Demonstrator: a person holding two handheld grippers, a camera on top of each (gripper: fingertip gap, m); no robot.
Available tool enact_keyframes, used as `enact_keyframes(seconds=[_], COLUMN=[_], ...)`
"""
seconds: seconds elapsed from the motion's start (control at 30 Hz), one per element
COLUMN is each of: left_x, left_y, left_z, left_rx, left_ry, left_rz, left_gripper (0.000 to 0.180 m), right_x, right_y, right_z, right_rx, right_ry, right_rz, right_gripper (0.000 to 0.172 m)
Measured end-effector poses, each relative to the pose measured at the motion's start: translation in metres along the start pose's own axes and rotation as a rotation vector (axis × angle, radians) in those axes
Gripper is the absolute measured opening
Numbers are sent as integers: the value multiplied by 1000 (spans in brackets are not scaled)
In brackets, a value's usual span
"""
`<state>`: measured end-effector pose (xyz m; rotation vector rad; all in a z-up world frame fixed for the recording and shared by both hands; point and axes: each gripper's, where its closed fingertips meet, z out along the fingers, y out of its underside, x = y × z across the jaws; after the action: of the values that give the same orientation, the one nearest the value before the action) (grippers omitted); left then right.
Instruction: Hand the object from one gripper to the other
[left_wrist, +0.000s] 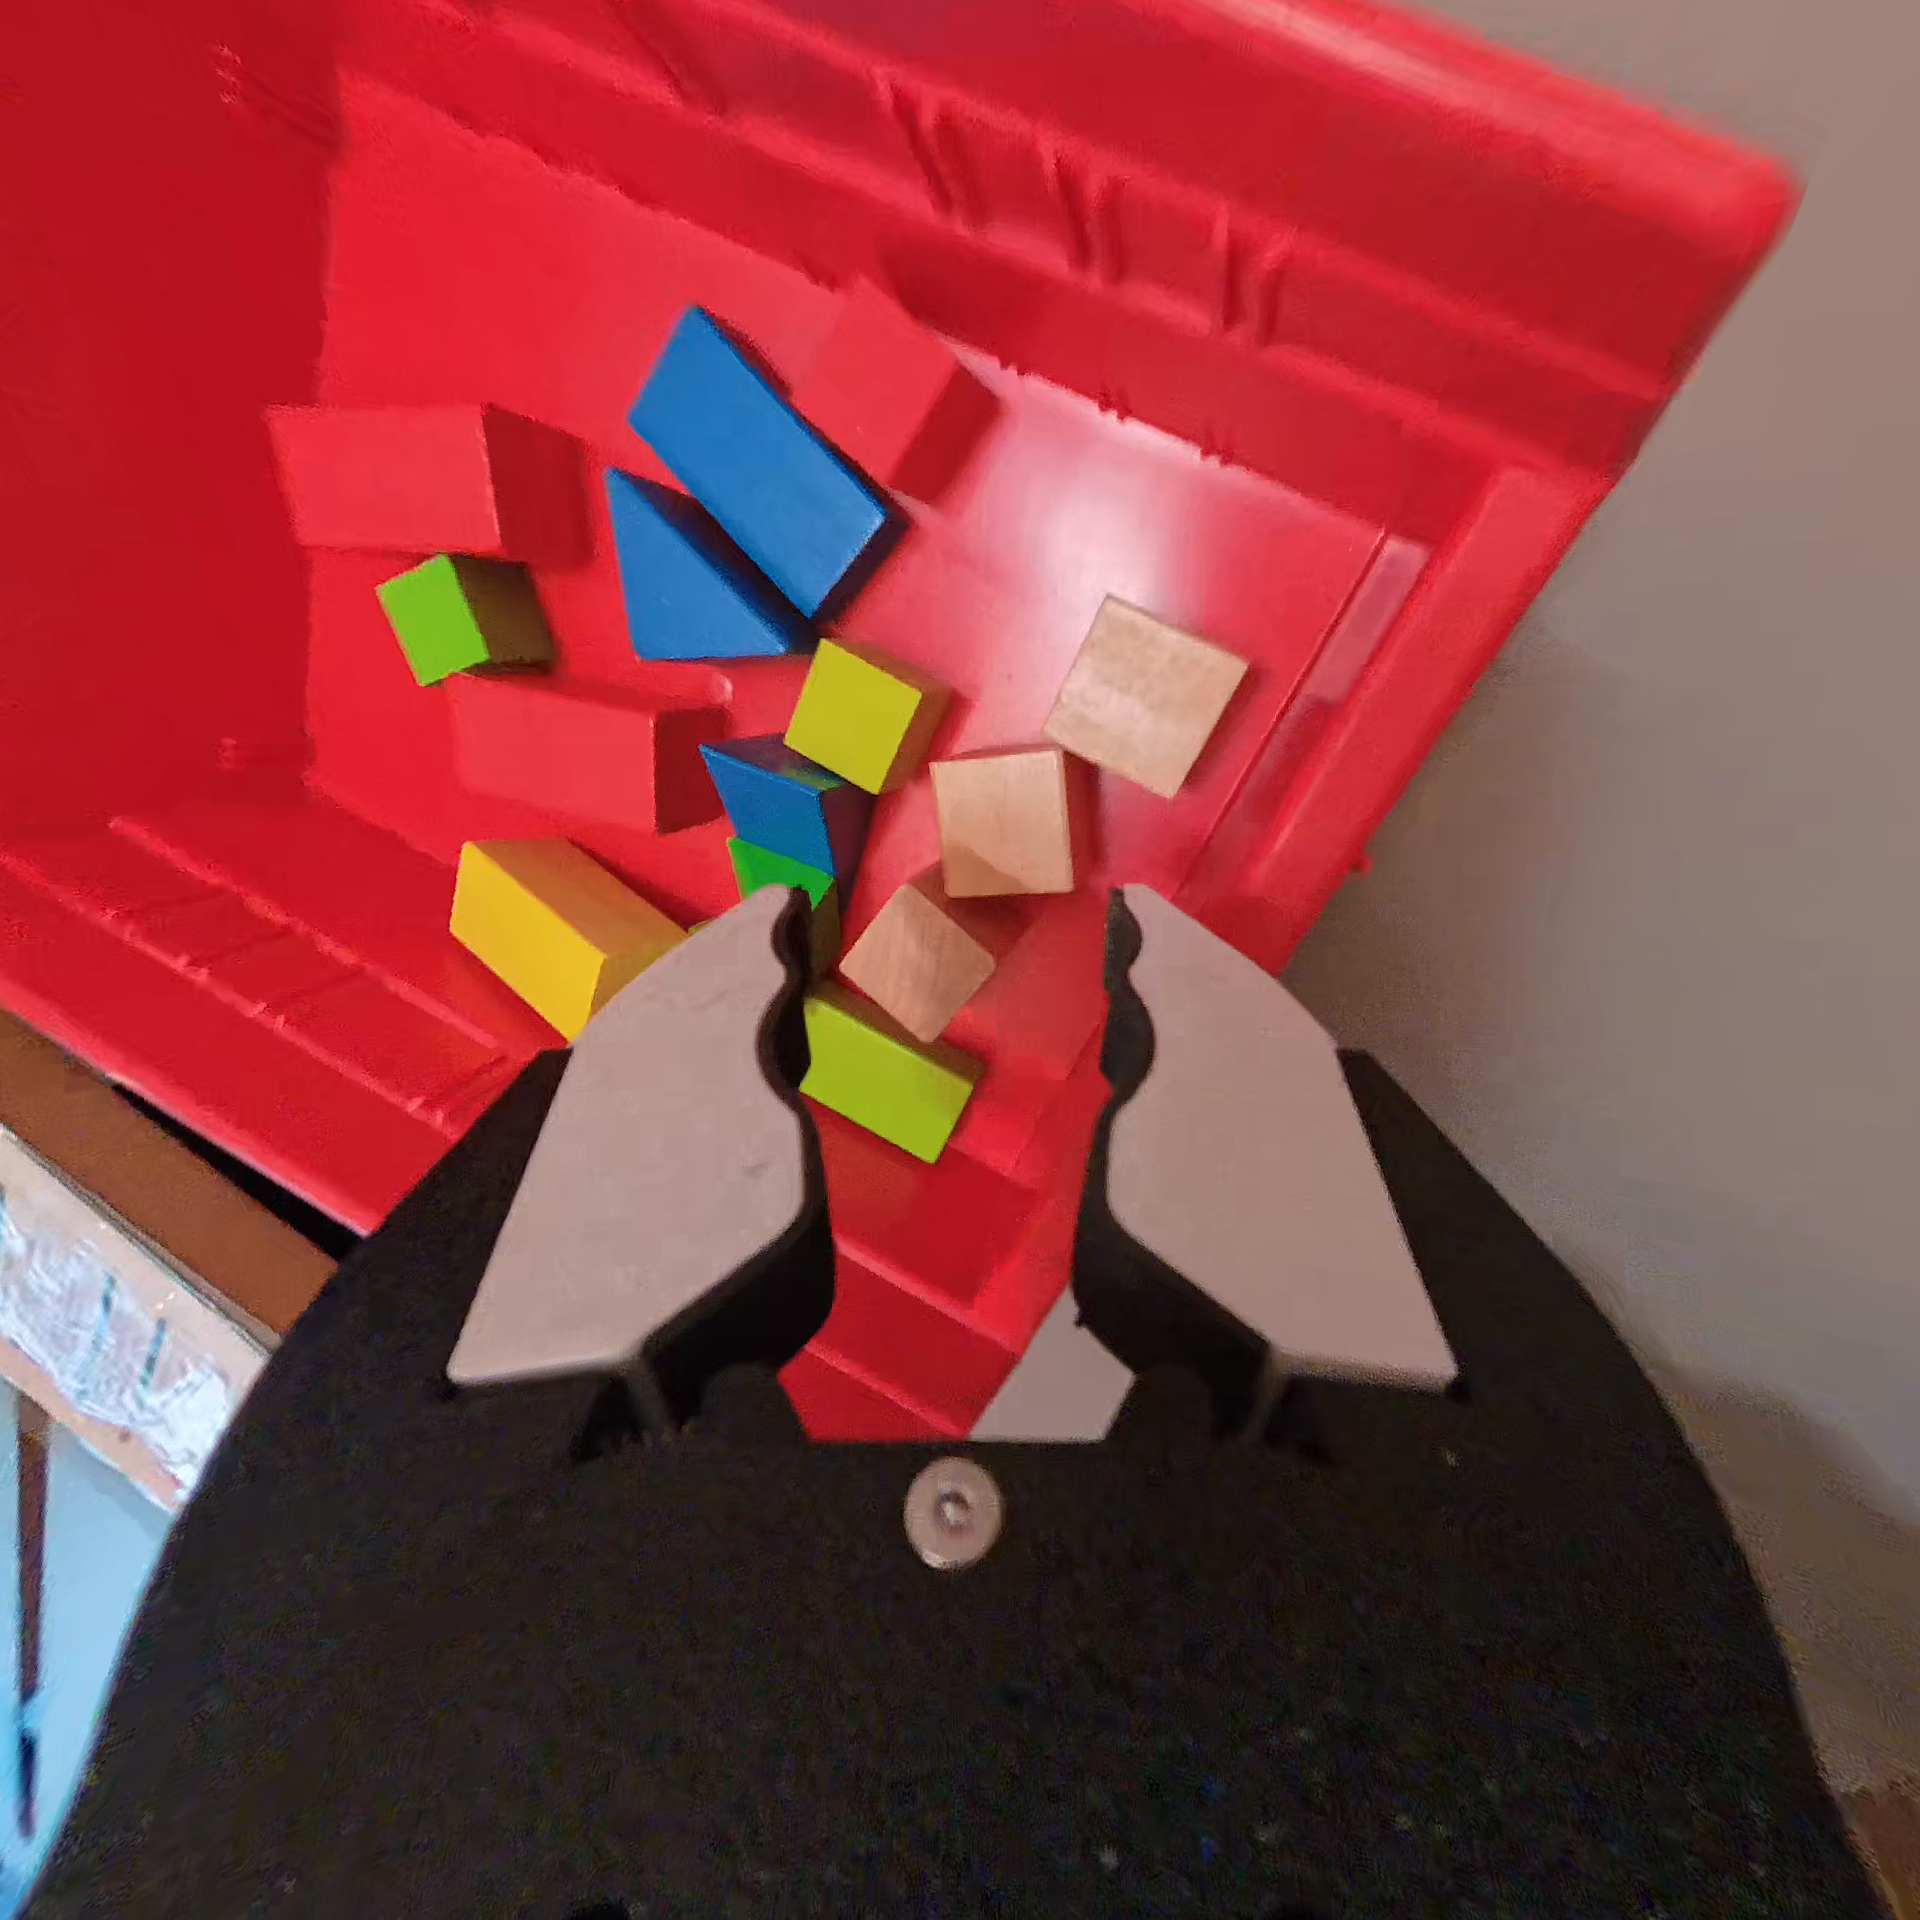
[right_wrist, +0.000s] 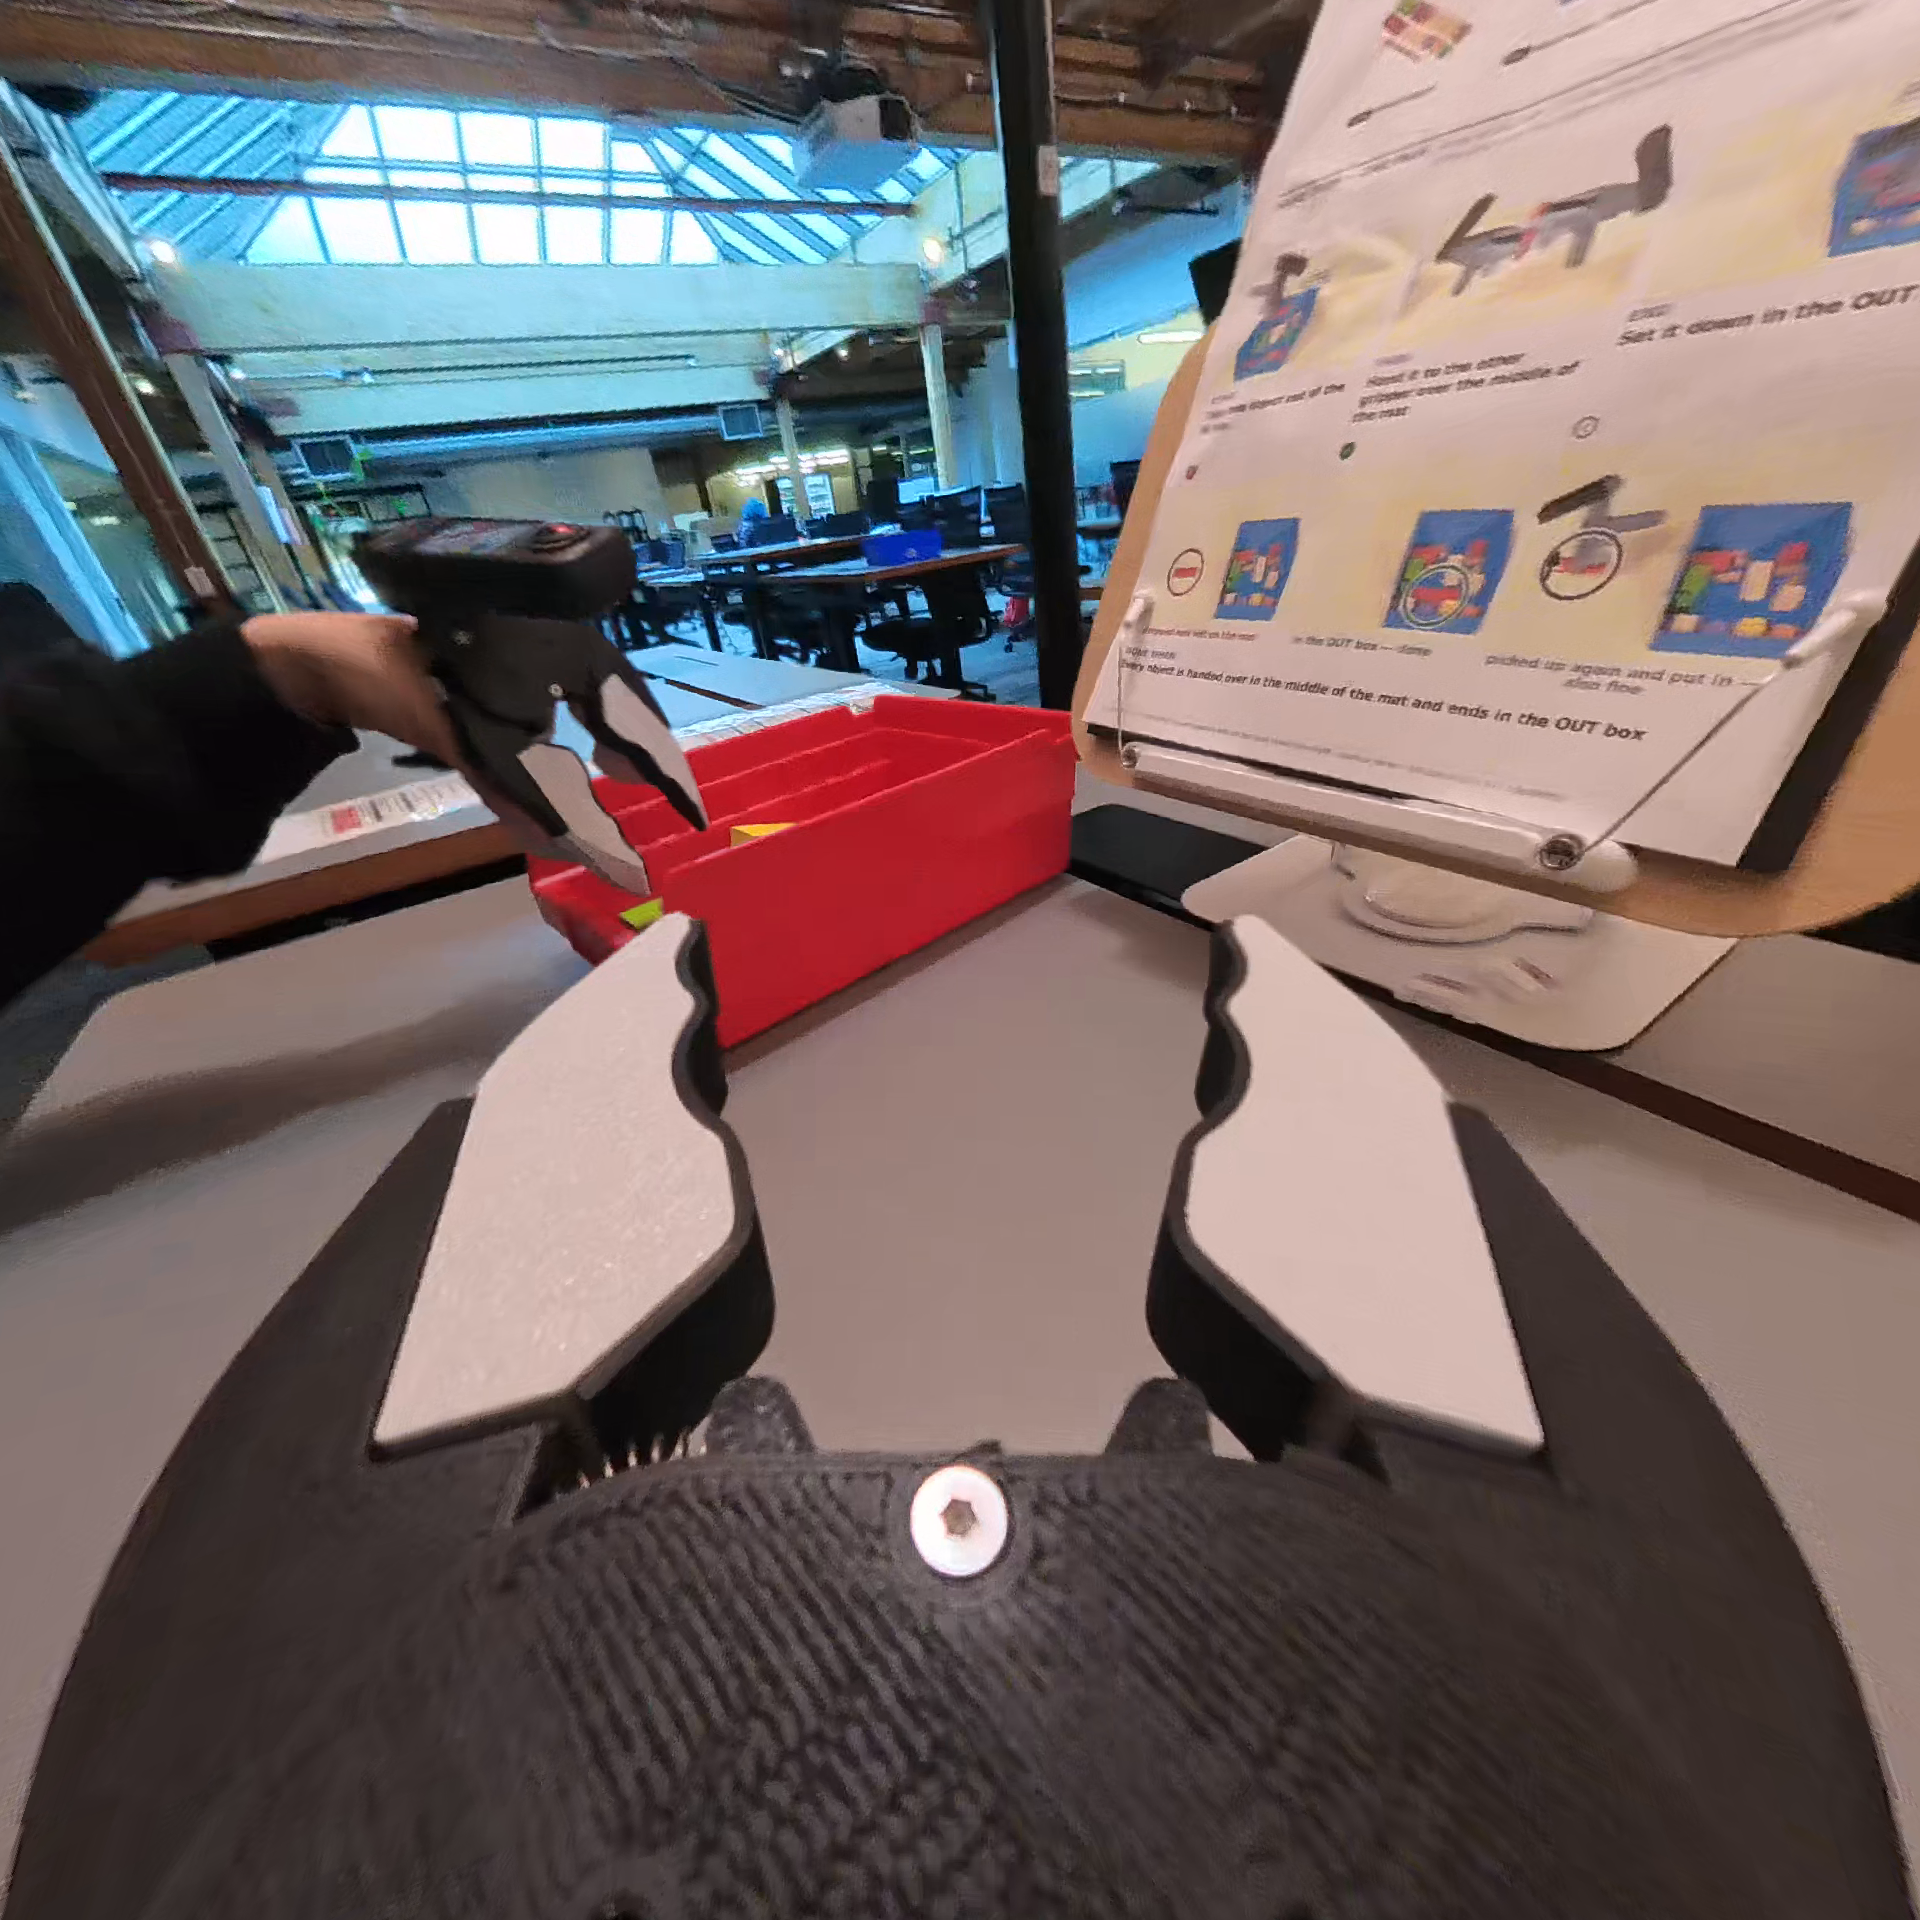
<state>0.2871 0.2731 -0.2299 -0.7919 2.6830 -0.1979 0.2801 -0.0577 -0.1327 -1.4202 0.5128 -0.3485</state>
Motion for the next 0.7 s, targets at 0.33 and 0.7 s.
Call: enact_keyframes(seconds=[0.33, 0.7], left_x=[6, 3], left_y=[3, 10], left_z=[37, 42], left_rx=[-69, -142], left_ry=[161, 140], left_rz=[-35, -94], left_gripper=[46, 32], right_x=[-10, -7], right_y=[12, 14], right_z=[7, 7], right_rx=[5, 15], right_ry=[-24, -30], right_rz=[-65, -27], right_gripper=[95, 97])
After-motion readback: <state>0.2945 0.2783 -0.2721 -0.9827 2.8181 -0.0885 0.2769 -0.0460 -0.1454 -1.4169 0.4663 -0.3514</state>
